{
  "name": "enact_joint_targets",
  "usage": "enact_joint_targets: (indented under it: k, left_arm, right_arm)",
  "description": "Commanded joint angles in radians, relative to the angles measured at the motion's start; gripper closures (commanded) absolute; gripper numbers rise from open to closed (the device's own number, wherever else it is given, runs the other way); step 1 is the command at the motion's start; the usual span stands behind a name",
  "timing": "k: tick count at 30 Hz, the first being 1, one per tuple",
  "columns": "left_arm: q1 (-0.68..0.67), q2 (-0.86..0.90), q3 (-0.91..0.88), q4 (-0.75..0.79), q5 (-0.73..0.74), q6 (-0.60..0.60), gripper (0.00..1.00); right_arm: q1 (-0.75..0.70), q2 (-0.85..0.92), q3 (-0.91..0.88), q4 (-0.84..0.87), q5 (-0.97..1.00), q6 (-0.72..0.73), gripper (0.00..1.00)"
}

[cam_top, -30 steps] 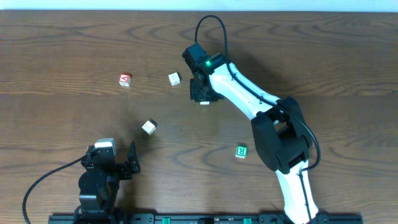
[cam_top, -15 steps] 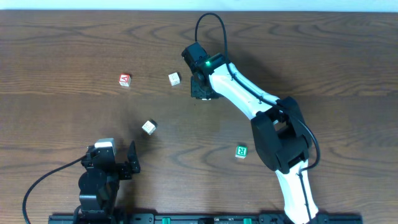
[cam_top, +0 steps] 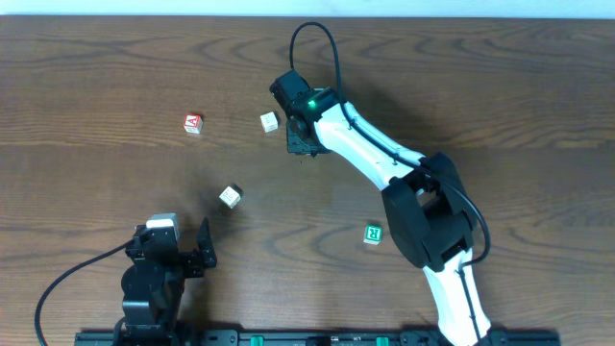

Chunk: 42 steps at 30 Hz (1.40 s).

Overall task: Spell out Ai2
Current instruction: 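Carry the red 'I' block forward to the center of the table, then lower the red 'I' block and open the right gripper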

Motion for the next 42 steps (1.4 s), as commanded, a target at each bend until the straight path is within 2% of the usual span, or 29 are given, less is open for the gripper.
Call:
enact_joint_targets:
  k: [1,22,33,42]
  left_arm:
    - [0.005,-0.006,-0.016,0.000,0.003,0.003,0.05]
    - [0.005,-0.006,-0.016,0.000,0.003,0.003,0.05]
    - [0.005,-0.006,-0.016,0.000,0.003,0.003,0.05]
    - [0.005,-0.006,-0.016,0.000,0.003,0.004,0.05]
  right_arm:
    - [0.002,0.012,0.007,-0.012,0.026,0.013,0.98]
    - [0.016,0.007,-0.006,0.033,0.045,0.005,0.98]
    - [0.016,-0.090,-0.196,0.175,0.054,0.029,0.98]
    - [0.000,-0.098,-0.217,0.190,0.048,0.029,0.99]
